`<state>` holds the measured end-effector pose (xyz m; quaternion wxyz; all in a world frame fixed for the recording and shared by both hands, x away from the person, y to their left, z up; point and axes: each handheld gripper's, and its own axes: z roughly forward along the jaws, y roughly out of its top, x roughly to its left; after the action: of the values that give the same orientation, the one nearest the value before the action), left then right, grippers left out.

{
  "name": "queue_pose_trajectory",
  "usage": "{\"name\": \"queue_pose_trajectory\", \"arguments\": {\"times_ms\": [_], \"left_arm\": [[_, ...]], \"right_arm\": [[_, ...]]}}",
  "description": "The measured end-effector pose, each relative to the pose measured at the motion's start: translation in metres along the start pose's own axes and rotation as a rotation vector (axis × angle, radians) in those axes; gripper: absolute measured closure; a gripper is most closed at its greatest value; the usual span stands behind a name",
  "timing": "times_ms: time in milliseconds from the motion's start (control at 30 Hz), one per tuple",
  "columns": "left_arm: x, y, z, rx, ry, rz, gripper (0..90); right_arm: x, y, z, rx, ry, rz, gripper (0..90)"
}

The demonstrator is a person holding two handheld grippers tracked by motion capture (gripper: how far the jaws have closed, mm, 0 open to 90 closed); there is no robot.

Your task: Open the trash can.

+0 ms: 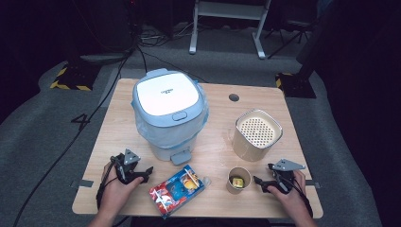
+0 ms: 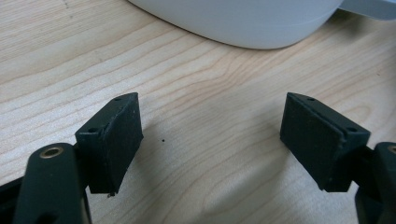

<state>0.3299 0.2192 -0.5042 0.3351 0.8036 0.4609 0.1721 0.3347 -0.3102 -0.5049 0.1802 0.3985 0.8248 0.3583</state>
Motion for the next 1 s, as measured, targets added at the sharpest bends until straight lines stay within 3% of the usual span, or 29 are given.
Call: {"name": "queue_pose_trajectory", "arguments": {"times_ms": [233, 367, 400, 567, 967, 1000], "left_arm": [[0.008, -0.001, -0.002, -0.019, 0.002, 0.007, 33.2], [0.012, 0.000, -0.005, 0.006, -0.004, 0.018, 38.8], [0.014, 0.001, -0.007, 0.021, -0.017, 0.038, 40.0], [0.012, 0.008, -0.009, 0.035, -0.060, 0.056, 42.5], [0.002, 0.035, -0.056, -0.096, -0.170, 0.071, 45.3], [0.000, 0.041, -0.066, -0.112, -0.177, 0.087, 45.3]], "right_arm": [[0.000, 0.000, 0.000, 0.000, 0.000, 0.000, 14.4], [0.000, 0.000, 0.000, 0.000, 0.000, 0.000, 14.4], [0.000, 0.000, 0.000, 0.000, 0.000, 0.000, 14.4], [0.000, 0.000, 0.000, 0.000, 0.000, 0.000, 14.4], [0.000, 0.000, 0.000, -0.001, 0.001, 0.000, 14.5], [0.000, 0.000, 0.000, -0.001, 0.001, -0.001, 14.5]]}}
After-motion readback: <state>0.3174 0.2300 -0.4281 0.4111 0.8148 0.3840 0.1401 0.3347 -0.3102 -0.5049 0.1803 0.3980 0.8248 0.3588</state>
